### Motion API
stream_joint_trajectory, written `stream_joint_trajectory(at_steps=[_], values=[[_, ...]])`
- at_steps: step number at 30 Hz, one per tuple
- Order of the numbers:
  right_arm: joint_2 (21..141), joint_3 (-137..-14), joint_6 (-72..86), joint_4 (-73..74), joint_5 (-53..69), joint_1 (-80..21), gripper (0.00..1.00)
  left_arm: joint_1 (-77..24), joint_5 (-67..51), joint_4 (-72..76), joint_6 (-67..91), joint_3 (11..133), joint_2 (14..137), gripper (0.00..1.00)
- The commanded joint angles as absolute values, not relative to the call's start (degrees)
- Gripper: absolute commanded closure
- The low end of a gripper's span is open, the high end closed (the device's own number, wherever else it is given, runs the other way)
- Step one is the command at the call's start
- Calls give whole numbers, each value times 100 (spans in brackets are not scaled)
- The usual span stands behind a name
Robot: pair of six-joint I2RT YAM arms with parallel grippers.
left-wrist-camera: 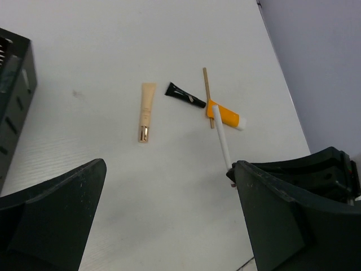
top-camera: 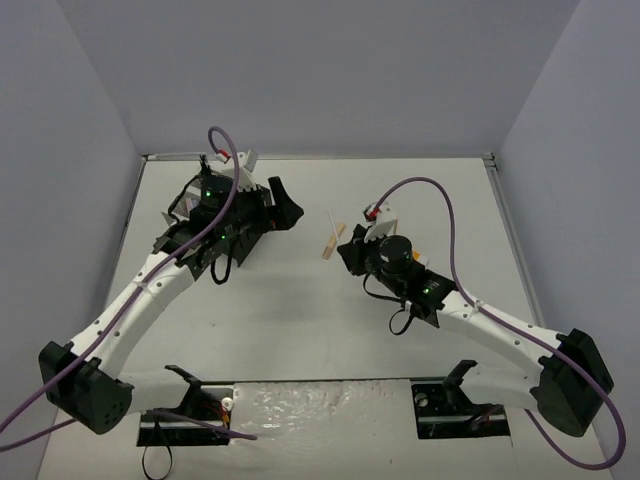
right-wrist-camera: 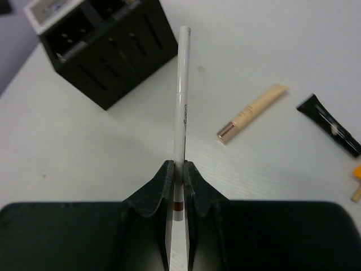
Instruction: Organize the makeup
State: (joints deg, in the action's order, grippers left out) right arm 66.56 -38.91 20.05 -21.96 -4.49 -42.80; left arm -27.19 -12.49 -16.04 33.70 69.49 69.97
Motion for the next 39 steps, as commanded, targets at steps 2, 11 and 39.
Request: stream_joint_trajectory(at_steps=[2, 11, 39], values=[[6313, -3829, 1627, -3752, 646, -4336, 100, -3159, -1259, -544, 3853, 7308, 7337, 3], [6362, -3870, 1676, -4102, 861, -4368, 100, -3493, -1223, -246, 4039, 7483, 7698, 23], [5887, -3909, 1255, -2734, -807, -4309, 2, -2947, 784, -485, 1952, 8292, 8072, 100]])
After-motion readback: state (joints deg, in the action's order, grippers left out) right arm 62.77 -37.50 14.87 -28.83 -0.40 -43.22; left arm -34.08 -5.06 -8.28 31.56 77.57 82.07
